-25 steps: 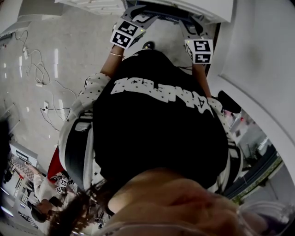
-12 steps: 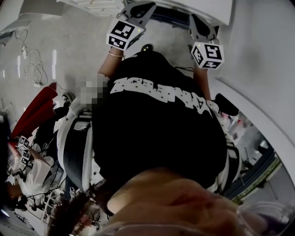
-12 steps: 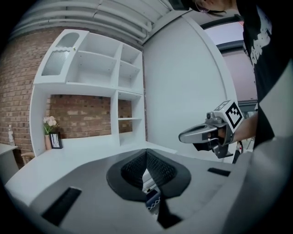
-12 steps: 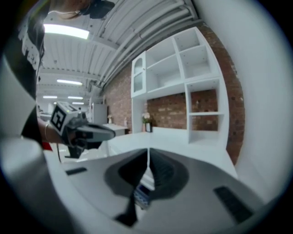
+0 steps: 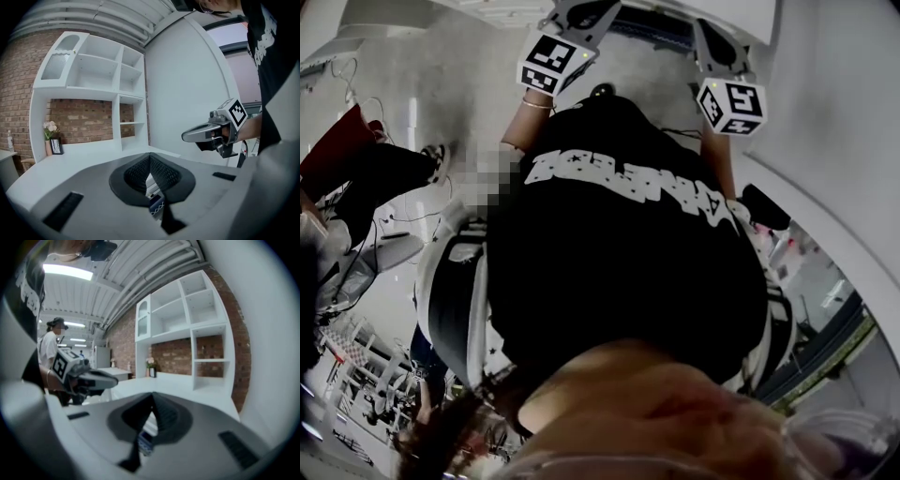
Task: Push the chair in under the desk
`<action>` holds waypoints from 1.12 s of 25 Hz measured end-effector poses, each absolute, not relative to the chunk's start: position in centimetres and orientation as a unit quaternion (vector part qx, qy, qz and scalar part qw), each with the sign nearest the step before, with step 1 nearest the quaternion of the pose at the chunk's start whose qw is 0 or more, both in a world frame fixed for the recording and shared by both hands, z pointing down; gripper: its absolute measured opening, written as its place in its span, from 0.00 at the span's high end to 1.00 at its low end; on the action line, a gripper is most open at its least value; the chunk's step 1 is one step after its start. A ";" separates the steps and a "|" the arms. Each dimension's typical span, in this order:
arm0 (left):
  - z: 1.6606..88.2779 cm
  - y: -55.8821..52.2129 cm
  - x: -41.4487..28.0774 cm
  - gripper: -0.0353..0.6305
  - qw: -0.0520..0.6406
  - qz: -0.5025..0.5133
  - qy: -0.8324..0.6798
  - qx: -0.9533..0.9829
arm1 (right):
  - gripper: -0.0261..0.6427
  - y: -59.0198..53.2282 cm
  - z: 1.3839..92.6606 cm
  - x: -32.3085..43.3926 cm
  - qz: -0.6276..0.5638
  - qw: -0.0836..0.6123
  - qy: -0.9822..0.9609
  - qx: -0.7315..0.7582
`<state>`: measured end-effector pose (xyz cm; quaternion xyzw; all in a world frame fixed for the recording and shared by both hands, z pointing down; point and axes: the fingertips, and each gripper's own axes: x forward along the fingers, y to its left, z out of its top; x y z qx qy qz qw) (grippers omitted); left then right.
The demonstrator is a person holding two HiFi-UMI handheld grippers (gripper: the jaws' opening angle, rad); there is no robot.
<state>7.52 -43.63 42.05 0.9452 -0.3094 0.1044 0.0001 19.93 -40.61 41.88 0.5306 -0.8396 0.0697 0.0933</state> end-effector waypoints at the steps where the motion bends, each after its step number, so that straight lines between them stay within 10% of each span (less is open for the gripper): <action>1: 42.0 -43.6 7.5 0.89 -0.001 0.105 -0.309 0.945 | 0.92 -40.6 41.8 19.9 0.069 0.093 -0.840 0.530; 28: 41.5 -42.0 7.1 0.89 -0.015 0.108 -0.306 0.946 | 0.92 -39.0 40.8 19.4 0.066 0.077 -0.839 0.535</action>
